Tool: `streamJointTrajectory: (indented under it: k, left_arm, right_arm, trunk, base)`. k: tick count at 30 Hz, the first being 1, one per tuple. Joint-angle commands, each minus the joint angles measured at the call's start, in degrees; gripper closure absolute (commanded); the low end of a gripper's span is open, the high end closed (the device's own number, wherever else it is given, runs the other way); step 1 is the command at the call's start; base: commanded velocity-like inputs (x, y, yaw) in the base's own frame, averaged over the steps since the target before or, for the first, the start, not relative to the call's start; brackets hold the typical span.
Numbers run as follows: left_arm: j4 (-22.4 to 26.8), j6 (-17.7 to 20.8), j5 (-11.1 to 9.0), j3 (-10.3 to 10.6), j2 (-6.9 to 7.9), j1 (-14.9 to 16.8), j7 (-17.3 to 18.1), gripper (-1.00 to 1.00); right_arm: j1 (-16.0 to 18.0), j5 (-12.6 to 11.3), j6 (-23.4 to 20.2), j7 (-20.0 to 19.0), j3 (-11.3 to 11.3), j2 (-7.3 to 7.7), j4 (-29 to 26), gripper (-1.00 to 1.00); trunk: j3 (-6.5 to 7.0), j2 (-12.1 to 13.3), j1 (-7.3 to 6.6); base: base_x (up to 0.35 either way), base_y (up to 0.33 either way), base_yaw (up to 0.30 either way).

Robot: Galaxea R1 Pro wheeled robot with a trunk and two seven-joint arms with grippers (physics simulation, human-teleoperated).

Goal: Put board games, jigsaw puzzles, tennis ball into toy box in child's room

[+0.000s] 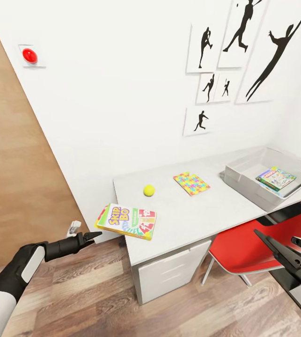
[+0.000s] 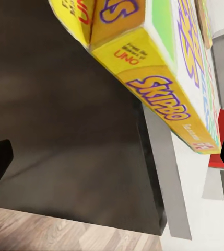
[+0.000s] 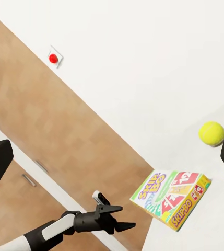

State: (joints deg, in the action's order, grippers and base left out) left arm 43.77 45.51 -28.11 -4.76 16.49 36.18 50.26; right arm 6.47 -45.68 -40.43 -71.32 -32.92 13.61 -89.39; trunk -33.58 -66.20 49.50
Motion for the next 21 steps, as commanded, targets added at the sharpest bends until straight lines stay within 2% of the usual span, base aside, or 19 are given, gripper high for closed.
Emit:
streamJointTrajectory:
  k: [1,12,21]
  left_arm:
    - [0.0,0.3,-0.1,-0.1,-0.02,0.0,0.1,-1.00]
    - [0.0,0.3,-0.1,0.0,-0.06,0.0,0.1,-1.00]
    - [0.0,0.3,-0.1,0.0,-0.06,0.0,0.1,-1.00]
  right_arm:
    - [0.0,-0.2,-0.4,0.0,0.0,0.01,0.0,-1.00]
    - [0.0,-0.2,-0.4,0.0,0.0,0.01,0.0,-1.00]
    - [0.0,-0.2,-0.5,0.0,0.0,0.01,0.0,-1.00]
  trunk:
    - [-0.05,0.0,0.00]
    - [-0.05,0.0,0.00]
    - [-0.05,0.0,0.00]
  base:
    - [0.000,0.000,0.000]
    - [0.103,0.022,0.000]
    - [0.027,0.004,0.000]
